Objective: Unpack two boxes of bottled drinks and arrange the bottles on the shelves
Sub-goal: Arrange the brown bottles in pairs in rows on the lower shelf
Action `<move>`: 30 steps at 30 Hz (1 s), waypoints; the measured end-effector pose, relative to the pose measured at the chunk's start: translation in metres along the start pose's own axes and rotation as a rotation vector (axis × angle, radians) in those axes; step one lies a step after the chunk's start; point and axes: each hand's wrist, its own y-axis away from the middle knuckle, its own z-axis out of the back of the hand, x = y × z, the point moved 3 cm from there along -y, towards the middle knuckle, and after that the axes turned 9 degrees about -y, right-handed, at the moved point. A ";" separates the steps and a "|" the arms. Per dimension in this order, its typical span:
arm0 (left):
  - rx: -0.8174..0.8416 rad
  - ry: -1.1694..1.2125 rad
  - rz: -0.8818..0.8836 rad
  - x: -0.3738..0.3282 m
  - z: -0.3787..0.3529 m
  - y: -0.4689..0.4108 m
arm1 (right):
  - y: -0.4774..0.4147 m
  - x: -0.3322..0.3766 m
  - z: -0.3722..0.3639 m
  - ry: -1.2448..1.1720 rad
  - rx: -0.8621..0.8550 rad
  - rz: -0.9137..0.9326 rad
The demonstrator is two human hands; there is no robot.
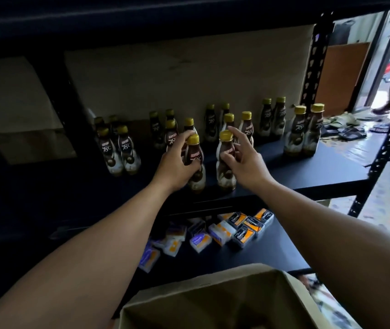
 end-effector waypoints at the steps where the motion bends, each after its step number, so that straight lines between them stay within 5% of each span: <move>1: 0.018 0.000 0.003 0.004 -0.003 0.002 | 0.004 -0.004 -0.003 0.014 0.036 0.000; 20: -0.031 0.117 0.151 0.078 -0.024 0.017 | 0.002 -0.047 -0.052 0.125 0.185 -0.030; 30: -0.063 -0.149 0.169 0.091 0.036 0.055 | 0.009 -0.024 -0.120 0.080 0.254 0.012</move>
